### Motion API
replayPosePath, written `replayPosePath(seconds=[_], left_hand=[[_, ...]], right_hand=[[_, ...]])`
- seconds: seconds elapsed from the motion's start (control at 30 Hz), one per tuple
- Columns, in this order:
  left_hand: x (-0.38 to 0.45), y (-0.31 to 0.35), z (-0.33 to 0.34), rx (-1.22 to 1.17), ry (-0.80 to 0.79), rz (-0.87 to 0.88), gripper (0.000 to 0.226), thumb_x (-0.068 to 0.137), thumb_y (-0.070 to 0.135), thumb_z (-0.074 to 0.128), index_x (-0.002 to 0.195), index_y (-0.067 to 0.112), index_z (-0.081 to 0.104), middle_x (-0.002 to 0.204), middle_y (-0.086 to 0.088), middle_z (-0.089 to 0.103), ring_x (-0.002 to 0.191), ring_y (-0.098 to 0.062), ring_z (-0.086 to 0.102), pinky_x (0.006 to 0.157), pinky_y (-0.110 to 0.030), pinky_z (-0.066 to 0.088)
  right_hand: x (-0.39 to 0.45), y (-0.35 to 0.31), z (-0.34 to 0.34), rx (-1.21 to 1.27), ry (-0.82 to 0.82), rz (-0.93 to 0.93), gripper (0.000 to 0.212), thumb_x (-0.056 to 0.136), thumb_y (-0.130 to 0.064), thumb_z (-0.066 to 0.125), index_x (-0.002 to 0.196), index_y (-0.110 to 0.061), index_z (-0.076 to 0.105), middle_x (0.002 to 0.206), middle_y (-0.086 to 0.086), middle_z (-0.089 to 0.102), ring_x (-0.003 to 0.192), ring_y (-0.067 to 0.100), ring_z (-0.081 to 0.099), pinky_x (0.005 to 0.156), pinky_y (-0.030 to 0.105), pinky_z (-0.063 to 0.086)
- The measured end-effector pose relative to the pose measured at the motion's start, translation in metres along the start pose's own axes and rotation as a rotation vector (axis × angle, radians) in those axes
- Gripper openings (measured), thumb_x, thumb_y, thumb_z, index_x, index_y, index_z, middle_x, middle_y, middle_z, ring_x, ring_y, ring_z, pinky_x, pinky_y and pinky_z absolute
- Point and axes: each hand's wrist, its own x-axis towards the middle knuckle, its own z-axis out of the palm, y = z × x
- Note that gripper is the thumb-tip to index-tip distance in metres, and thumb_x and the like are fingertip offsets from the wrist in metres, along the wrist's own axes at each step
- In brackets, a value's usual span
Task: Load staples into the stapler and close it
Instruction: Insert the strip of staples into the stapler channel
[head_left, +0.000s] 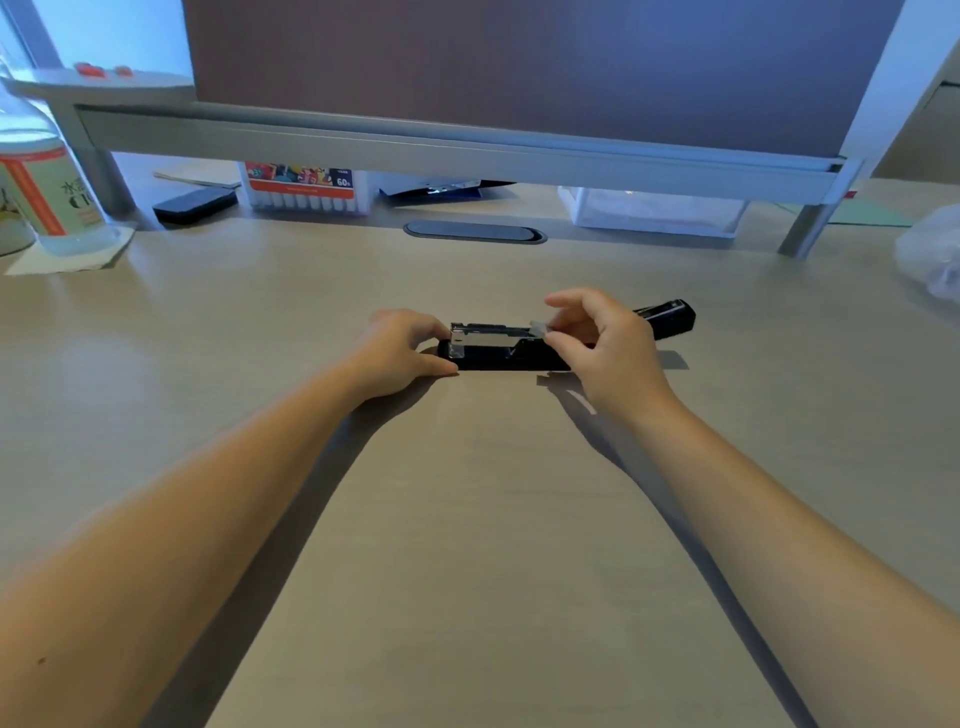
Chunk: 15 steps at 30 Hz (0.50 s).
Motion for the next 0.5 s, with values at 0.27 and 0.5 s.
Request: replayPosePath(seconds=[0.27, 0.5], left_hand=[[0.006, -0.012, 0.004, 0.025, 0.006, 0.041, 0.037, 0.076, 0.027, 0.063, 0.110, 0.014, 0.058, 0.116, -0.012, 0.059, 0.109, -0.027, 0.048, 0.096, -0.042, 0.039], [0.009, -0.018, 0.005, 0.018, 0.012, 0.052, 0.038, 0.075, 0.029, 0.063, 0.110, 0.016, 0.058, 0.116, -0.010, 0.059, 0.111, -0.027, 0.047, 0.097, -0.046, 0.038]], right_hand=[[0.029, 0.000, 0.030, -0.054, -0.063, -0.090, 0.022, 0.081, -0.001, 0.056, 0.103, 0.000, 0.061, 0.107, 0.015, 0.061, 0.086, 0.015, 0.056, 0.076, 0.008, 0.041], [0.031, 0.001, 0.031, -0.100, -0.148, -0.123, 0.022, 0.082, -0.003, 0.057, 0.104, -0.002, 0.062, 0.103, 0.016, 0.069, 0.088, 0.012, 0.057, 0.081, 0.013, 0.040]])
